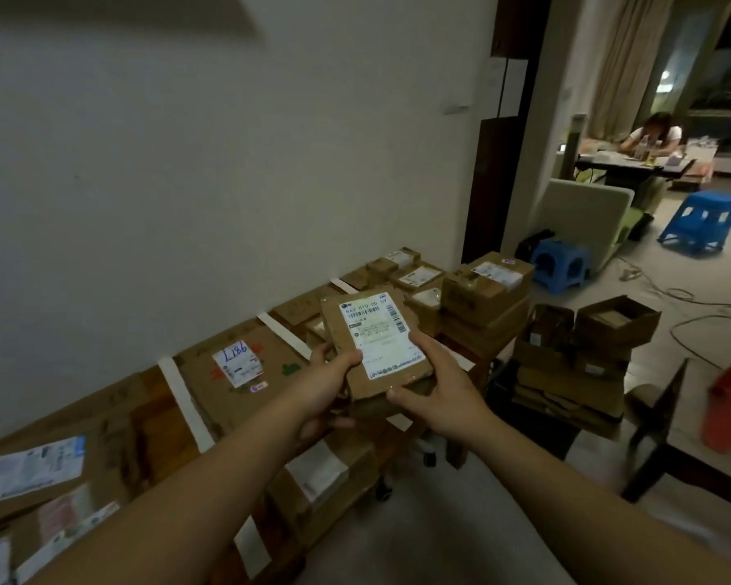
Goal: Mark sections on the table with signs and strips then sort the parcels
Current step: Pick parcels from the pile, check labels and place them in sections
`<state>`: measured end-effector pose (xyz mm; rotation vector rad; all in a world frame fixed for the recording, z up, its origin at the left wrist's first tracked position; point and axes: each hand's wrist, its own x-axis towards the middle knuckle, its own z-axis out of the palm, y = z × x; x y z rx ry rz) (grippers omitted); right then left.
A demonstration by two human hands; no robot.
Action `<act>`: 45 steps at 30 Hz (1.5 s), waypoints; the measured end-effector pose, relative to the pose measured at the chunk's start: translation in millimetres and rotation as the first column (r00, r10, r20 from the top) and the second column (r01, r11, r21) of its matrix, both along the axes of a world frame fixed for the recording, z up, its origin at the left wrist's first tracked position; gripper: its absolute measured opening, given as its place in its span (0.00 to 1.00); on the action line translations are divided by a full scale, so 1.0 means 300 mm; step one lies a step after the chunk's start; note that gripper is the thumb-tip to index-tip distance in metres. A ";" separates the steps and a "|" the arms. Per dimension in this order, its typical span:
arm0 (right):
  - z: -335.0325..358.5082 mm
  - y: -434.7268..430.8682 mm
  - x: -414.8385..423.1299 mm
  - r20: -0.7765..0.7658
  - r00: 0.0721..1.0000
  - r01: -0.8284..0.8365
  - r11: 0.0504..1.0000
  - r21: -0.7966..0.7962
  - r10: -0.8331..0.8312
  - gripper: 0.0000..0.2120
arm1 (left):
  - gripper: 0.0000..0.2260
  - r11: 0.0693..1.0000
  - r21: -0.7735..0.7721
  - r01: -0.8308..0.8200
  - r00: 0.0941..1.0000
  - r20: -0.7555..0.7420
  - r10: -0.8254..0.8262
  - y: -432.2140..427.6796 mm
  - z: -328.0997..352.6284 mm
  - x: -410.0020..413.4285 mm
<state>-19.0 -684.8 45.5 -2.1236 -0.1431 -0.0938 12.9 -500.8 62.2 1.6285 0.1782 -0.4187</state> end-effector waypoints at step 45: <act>-0.453 -0.250 1.600 -0.362 0.793 -0.609 0.614 -0.503 0.490 0.35 | 0.34 0.297 0.940 0.165 0.986 -0.152 -0.068 -0.114 -0.592 1.168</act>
